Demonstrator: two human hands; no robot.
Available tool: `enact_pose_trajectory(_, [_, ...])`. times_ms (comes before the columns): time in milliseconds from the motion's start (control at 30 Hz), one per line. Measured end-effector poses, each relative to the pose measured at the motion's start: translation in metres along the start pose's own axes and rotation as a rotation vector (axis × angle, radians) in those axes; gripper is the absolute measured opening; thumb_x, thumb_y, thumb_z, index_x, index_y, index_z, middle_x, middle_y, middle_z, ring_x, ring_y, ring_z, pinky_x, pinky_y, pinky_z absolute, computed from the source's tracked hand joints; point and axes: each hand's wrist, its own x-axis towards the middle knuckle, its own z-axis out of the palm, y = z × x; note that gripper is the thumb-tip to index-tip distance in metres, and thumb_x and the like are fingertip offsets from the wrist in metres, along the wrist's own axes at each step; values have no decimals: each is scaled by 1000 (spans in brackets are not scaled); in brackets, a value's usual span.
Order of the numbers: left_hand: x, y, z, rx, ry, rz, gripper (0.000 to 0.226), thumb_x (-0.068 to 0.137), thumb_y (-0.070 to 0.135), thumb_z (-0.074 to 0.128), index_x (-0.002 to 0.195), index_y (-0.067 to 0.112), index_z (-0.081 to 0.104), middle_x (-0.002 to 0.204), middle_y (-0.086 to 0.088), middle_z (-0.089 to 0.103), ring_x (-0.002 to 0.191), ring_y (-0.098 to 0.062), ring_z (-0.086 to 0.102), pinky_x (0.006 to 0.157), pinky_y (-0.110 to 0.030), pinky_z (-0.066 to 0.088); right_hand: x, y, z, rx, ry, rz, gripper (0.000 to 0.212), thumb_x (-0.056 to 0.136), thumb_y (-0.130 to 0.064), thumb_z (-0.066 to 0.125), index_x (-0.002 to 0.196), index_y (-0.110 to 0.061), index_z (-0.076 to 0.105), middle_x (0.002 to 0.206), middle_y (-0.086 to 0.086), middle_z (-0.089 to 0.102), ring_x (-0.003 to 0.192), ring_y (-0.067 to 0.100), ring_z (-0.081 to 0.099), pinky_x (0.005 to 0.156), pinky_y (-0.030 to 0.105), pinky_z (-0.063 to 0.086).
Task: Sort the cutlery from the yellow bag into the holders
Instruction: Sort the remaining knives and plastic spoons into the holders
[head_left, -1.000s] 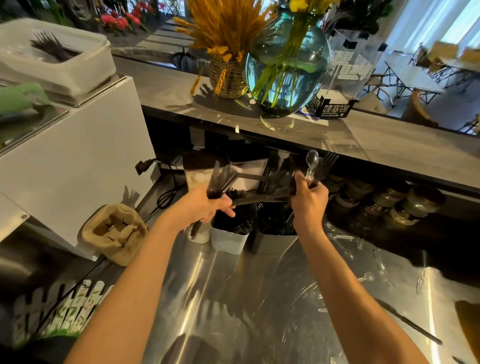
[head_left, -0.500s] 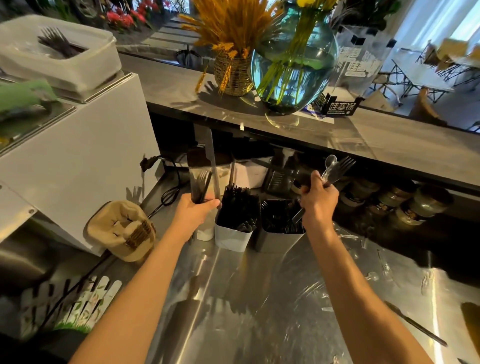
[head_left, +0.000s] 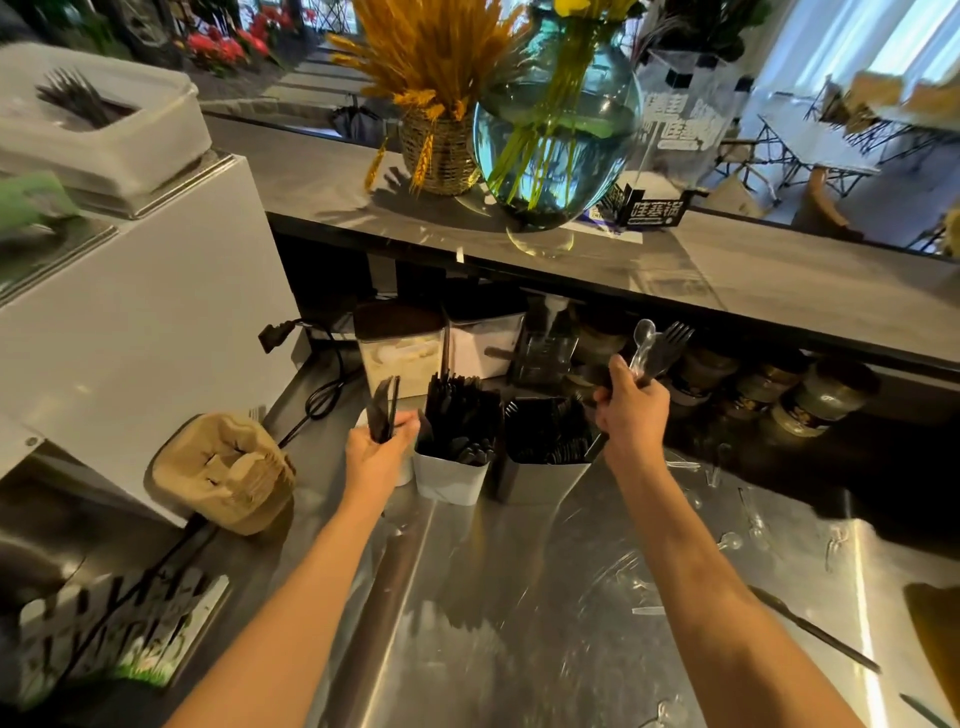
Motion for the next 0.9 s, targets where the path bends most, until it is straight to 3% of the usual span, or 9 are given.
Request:
enact_pose_trajectory(100, [3, 12, 8, -32, 24, 16, 18, 89, 11, 74, 81, 27, 73, 82, 12, 72, 86, -2, 66, 82, -20, 49, 4, -4, -6, -195, 20, -115, 31, 98, -27, 63, 70, -17, 55, 60, 1, 57, 46, 5, 48, 48, 22, 39])
enact_pose_trajectory(233, [11, 28, 18, 23, -26, 0, 15, 89, 31, 74, 77, 23, 70, 59, 5, 60, 59, -11, 56, 60, -26, 45, 12, -24, -11, -496, -3, -315, 36, 100, -26, 59, 69, -8, 56, 59, 4, 54, 48, 11, 46, 51, 27, 38])
enact_pose_trajectory(367, [18, 34, 26, 145, -52, -31, 18, 87, 47, 70, 80, 30, 72, 61, 1, 64, 46, -14, 46, 49, -28, 40, 18, -45, -8, -767, -127, -376, 30, 102, -25, 52, 79, -8, 59, 65, 3, 54, 54, 16, 47, 53, 31, 35])
enact_pose_trajectory(500, [17, 33, 32, 134, -115, -141, 17, 99, 29, 60, 99, 16, 72, 65, -2, 60, 46, -12, 38, 39, -22, 30, 19, -35, 12, -991, -281, -426, 25, 102, -27, 52, 85, -10, 61, 75, 7, 61, 66, 25, 59, 57, 32, 39])
enact_pose_trajectory(600, [19, 34, 29, 97, -32, -79, 16, 96, 29, 65, 92, 15, 73, 59, 1, 60, 43, -10, 41, 44, -24, 33, 21, -9, 26, -1130, -299, -424, 27, 100, -29, 57, 93, -5, 65, 82, 8, 63, 75, 29, 61, 65, 37, 48])
enact_pose_trajectory(700, [23, 35, 22, 181, 10, -62, 23, 96, 30, 63, 79, 16, 70, 57, 2, 59, 48, -9, 48, 54, -28, 38, 21, 19, 34, -1205, -425, -380, 31, 100, -33, 57, 106, -5, 68, 95, 12, 69, 88, 33, 67, 74, 43, 55])
enact_pose_trajectory(800, [26, 30, 16, 367, -109, -128, 26, 95, 32, 65, 77, 15, 73, 59, 3, 60, 47, -13, 45, 54, -28, 36, 21, 39, 37, -1257, -463, -327, 35, 103, -39, 50, 120, -13, 67, 107, 13, 69, 98, 36, 64, 73, 37, 45])
enact_pose_trajectory(833, [26, 30, 14, 372, -188, -166, 22, 95, 29, 65, 83, 14, 74, 63, 1, 60, 46, -13, 42, 49, -25, 34, 22, 42, 37, -1212, -436, -321, 37, 104, -40, 48, 123, -14, 66, 104, 12, 69, 95, 35, 64, 71, 35, 43])
enact_pose_trajectory(900, [22, 32, 14, 325, -316, -235, 18, 97, 22, 64, 95, 7, 73, 66, -3, 56, 42, -11, 36, 39, -22, 27, 21, 41, 38, -977, -341, -300, 38, 104, -41, 47, 119, -13, 68, 80, 3, 66, 70, 23, 62, 59, 30, 40])
